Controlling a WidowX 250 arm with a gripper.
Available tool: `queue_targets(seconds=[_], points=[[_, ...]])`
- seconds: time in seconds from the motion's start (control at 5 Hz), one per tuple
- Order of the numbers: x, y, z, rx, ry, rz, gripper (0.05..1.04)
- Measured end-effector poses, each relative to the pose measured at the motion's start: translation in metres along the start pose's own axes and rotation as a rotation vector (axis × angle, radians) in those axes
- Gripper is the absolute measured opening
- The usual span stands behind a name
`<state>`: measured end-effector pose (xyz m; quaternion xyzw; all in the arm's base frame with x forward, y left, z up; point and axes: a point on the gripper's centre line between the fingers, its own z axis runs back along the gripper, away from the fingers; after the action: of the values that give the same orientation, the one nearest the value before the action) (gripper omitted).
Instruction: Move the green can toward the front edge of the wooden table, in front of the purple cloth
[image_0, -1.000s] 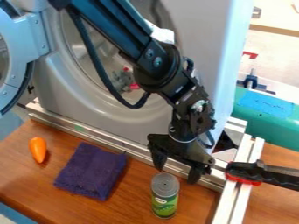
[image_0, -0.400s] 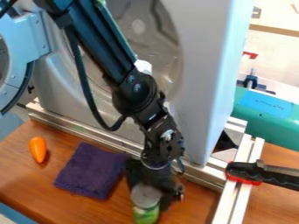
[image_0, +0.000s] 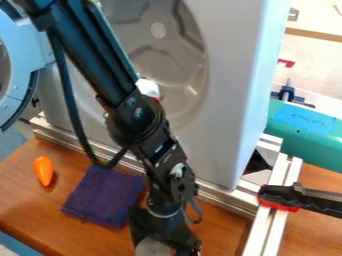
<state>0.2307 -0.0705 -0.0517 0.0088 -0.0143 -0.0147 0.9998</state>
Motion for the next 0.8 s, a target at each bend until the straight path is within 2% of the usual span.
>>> queue_targets(seconds=[0.2, 0.4, 0.6, 0.8], points=[[-0.006, 0.001, 0.000, -0.004, -0.013, -0.005, 1.000], [0.002, 0.004, 0.008, 0.008, -0.081, -0.014, 1.000], [0.011, 0.012, 0.030, 0.034, -0.168, 0.007, 1.000], [0.015, 0.027, 0.053, 0.048, -0.215, 0.061, 1.000]])
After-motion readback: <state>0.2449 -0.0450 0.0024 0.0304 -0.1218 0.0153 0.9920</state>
